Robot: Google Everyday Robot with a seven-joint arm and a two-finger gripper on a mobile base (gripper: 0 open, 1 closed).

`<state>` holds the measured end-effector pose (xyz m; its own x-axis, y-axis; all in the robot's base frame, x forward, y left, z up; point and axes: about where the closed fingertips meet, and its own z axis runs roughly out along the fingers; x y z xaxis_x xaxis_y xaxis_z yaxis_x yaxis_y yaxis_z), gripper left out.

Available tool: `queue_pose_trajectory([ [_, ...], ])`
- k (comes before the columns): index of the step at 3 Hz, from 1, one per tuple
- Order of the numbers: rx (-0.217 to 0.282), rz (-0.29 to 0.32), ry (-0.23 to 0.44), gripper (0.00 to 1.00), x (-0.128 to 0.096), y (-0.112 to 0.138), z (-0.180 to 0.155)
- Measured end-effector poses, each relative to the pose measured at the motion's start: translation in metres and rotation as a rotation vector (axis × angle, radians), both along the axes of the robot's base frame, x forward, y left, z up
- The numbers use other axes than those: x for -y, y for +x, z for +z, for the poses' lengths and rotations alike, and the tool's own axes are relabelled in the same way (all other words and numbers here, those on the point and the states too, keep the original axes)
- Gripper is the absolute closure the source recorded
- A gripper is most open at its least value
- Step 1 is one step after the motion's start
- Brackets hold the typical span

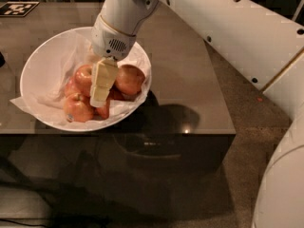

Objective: Pick apple from white bowl

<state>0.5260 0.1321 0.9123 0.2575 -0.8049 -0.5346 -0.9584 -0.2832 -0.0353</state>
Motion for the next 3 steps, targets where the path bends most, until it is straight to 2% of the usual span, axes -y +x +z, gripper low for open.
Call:
queue_pose_trajectory([
  [3, 0.001, 0.0, 0.0, 0.89, 0.0001, 0.0, 0.0003],
])
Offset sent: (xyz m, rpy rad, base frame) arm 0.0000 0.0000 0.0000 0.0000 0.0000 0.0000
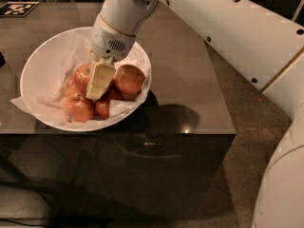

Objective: Pick apple from white bowl

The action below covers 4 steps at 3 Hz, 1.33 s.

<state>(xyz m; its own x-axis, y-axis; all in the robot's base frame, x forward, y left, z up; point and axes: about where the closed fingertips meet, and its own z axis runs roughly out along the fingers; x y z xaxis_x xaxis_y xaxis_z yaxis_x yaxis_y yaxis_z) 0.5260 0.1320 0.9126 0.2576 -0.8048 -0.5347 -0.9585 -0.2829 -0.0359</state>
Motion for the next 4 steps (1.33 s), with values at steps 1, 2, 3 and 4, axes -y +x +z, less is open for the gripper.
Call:
queue_pose_trajectory([
  [1, 0.039, -0.019, 0.017, 1.0, 0.007, -0.002, 0.018],
  [2, 0.106, -0.061, 0.027, 1.0, 0.023, -0.007, 0.058],
  [3, 0.154, -0.081, 0.015, 1.0, 0.032, -0.008, 0.1],
  [4, 0.16, -0.079, 0.024, 1.0, 0.03, -0.008, 0.103],
])
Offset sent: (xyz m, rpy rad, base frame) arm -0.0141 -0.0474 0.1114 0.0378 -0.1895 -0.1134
